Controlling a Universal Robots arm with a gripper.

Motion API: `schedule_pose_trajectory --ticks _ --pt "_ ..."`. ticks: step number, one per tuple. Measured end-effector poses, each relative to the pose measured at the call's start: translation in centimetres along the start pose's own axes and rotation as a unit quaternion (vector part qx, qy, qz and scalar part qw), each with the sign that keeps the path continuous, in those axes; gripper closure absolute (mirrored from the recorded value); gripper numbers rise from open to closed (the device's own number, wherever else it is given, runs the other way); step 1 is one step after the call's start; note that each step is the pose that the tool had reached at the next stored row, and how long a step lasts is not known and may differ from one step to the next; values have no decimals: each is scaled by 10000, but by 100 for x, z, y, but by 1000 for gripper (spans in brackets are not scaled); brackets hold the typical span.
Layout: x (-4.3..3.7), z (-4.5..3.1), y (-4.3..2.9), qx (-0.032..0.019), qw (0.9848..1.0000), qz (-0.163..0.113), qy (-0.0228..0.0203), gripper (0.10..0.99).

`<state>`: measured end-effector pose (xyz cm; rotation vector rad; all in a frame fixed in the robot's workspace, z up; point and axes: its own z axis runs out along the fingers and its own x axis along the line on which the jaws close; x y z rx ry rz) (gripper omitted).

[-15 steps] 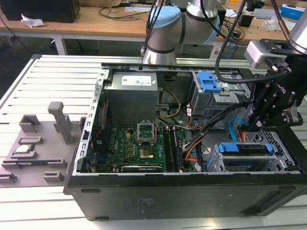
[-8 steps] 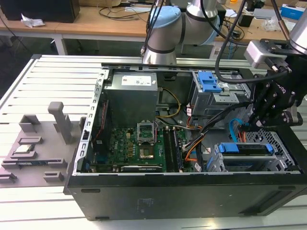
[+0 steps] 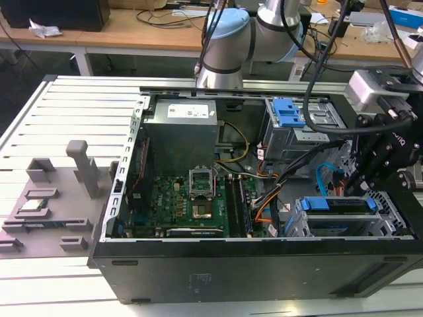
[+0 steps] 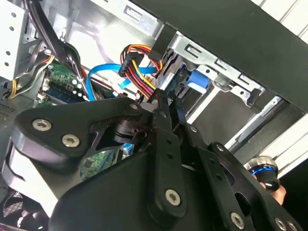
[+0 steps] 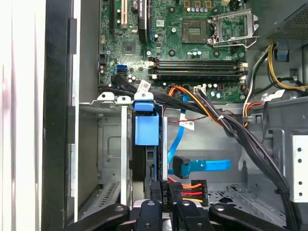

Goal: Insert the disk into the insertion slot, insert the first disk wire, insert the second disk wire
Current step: 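Insert the first disk wire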

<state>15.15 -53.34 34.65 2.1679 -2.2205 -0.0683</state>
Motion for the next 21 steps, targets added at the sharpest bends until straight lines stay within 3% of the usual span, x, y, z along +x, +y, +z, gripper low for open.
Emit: schedule_pose_trajectory --ticks 5,21 --pt "49 24 -13 0 10000 0 0 906" --pt "59 72 -32 0 10000 0 0 906"
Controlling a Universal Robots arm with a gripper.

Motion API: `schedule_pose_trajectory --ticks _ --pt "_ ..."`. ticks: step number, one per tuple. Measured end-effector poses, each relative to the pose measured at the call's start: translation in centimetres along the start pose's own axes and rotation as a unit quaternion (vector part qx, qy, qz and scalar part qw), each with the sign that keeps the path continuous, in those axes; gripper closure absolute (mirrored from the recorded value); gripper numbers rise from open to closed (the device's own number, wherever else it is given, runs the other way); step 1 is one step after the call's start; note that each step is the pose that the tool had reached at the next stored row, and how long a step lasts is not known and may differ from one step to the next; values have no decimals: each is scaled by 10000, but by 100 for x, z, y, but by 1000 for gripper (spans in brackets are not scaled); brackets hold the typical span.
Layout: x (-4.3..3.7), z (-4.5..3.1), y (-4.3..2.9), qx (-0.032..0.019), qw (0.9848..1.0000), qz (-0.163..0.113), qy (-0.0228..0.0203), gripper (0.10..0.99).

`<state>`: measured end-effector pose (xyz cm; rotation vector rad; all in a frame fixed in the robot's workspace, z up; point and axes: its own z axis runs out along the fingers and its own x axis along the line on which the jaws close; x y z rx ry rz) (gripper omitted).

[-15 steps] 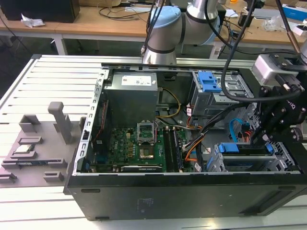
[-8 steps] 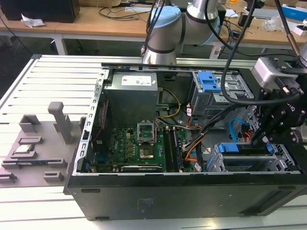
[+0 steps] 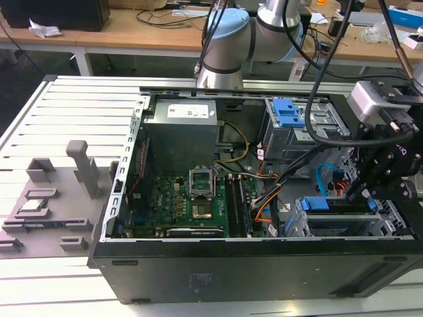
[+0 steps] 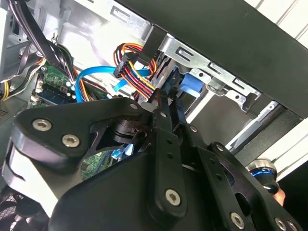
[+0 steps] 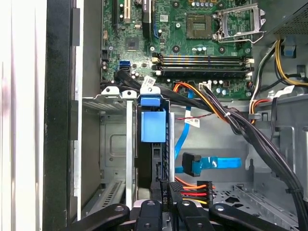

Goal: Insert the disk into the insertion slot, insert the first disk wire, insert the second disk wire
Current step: 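Insert the first disk wire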

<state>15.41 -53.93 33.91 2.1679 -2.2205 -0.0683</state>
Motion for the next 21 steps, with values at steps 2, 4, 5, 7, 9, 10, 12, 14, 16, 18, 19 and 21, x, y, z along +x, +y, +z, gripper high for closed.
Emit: schedule_pose_trajectory --ticks 2,4,5,7,9,10,12,14,16,18,19,21 --pt "1 0 -1 0 10000 0 0 906" --pt "3 3 -3 0 10000 0 0 906" --pt "5 8 -4 0 10000 1 1 906" --pt "7 16 -5 0 10000 2 1 906" --pt "8 28 -7 1 10000 9 0 906" --pt "9 32 -9 0 10000 14 1 906" --pt "9 42 -19 -1 10000 22 0 906" --pt "9 44 -21 0 10000 24 0 906" --pt "9 46 -23 0 10000 23 0 906" --pt "9 47 -24 0 10000 23 0 906" --pt "8 53 -25 1 10000 22 -8 894" --pt "8 52 -25 0 10000 23 -5 894"
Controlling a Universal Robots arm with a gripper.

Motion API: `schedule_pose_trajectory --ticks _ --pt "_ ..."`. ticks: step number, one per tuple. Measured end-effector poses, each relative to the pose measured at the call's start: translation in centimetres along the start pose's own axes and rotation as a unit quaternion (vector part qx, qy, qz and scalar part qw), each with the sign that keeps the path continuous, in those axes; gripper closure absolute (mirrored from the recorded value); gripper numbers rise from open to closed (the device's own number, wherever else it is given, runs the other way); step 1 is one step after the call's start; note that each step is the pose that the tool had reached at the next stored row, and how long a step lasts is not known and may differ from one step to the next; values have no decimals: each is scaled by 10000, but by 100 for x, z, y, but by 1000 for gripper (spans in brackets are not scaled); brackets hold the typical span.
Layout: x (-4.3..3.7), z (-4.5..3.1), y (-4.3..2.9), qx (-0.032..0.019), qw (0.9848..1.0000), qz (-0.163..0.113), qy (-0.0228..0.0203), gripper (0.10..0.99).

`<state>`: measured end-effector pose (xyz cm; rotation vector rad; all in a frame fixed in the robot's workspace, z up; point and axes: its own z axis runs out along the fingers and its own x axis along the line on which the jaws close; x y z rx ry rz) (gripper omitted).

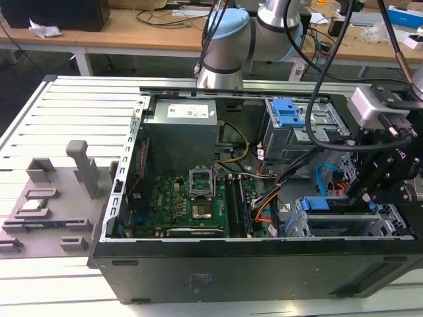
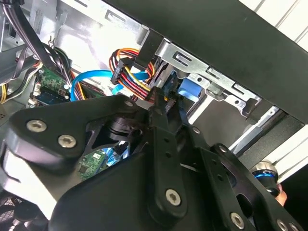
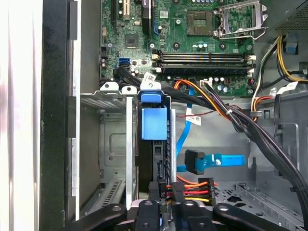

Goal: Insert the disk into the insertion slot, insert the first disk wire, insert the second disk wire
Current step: 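Insert the first disk wire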

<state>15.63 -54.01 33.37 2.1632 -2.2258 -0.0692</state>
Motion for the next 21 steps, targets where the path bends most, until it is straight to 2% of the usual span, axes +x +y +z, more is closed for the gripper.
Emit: schedule_pose_trajectory --ticks 1,3,6,8,9,11,17,21 --pt "0 -4 0 0 10000 0 4 827" --pt "0 -46 2 0 10000 0 3 827" --pt "-2 -168 10 0 10000 0 4 827" --pt "-8 -196 12 0 10000 0 3 827" --pt "-9 -200 12 0 10000 0 2 843" --pt "-9 -198 12 0 10000 0 2 973" --pt "1 -102 6 -15 10000 0 4 980" --pt "1 -104 5 -15 10000 0 2 980"
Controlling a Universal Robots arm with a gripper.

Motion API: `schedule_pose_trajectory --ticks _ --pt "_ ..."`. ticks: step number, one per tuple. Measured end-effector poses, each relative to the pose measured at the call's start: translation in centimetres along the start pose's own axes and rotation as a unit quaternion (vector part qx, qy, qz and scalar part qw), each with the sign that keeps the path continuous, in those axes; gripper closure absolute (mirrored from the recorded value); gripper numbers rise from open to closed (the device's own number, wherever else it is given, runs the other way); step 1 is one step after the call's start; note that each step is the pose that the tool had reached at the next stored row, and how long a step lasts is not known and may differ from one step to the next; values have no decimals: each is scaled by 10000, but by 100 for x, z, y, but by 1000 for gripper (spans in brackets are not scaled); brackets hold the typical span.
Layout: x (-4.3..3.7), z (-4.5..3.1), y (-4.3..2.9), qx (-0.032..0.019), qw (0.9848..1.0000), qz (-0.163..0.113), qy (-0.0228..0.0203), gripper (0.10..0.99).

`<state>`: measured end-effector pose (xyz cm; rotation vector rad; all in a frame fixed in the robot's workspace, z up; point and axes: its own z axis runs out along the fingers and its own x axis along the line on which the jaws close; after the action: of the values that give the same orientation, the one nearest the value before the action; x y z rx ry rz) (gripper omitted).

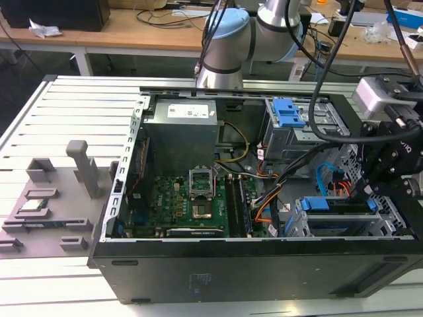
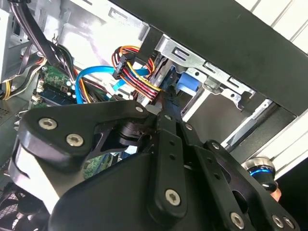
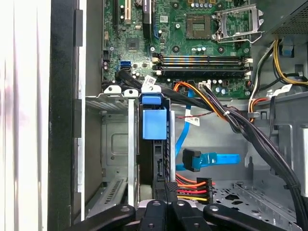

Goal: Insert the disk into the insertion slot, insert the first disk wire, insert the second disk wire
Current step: 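Insert the first disk wire, then insert the second disk wire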

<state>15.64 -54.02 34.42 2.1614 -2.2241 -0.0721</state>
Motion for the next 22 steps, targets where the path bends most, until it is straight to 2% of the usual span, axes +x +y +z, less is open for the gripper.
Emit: schedule_pose_trajectory --ticks 2,4,7,8,19,20,21,22 --pt "-1 -91 5 0 10000 0 0 980" --pt "-2 -310 19 0 10000 0 1 980" --pt "-2 -455 28 0 10000 0 1 980" --pt "-2 -474 29 0 10000 0 1 980" --pt "-2 -477 29 0 10000 0 0 973" --pt "-2 -477 29 0 10000 0 0 851" --pt "-2 -477 29 0 10000 0 0 851" --pt "-2 -477 29 0 10000 0 0 788"
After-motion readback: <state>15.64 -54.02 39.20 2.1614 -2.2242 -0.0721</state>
